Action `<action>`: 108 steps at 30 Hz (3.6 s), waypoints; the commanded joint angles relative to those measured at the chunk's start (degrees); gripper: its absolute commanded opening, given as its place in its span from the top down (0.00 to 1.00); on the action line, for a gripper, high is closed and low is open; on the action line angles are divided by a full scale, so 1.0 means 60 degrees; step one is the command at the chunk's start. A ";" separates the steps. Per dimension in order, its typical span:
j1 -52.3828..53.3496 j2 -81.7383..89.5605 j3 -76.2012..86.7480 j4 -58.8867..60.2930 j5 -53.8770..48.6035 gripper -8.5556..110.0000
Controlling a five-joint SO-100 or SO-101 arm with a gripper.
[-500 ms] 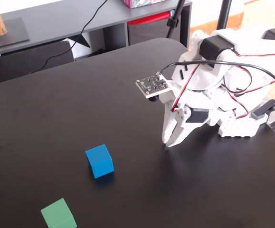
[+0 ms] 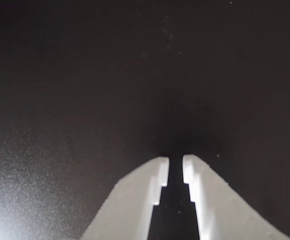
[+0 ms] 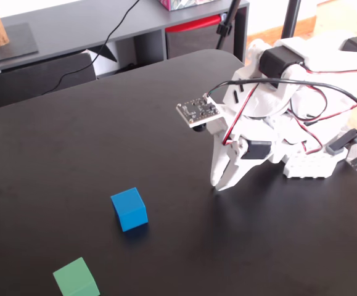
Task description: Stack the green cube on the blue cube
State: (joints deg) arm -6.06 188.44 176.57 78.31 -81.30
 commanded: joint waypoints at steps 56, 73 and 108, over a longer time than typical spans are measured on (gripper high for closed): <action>-0.1216 -0.7910 -0.8789 0.0205 0.0337 0.93; -0.1626 -1.4224 -1.6069 0.0483 0.0864 0.93; -0.0879 -2.0771 -2.0845 -0.0791 -0.1260 0.78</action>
State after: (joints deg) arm -12.92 62.14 55.28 73.30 -87.80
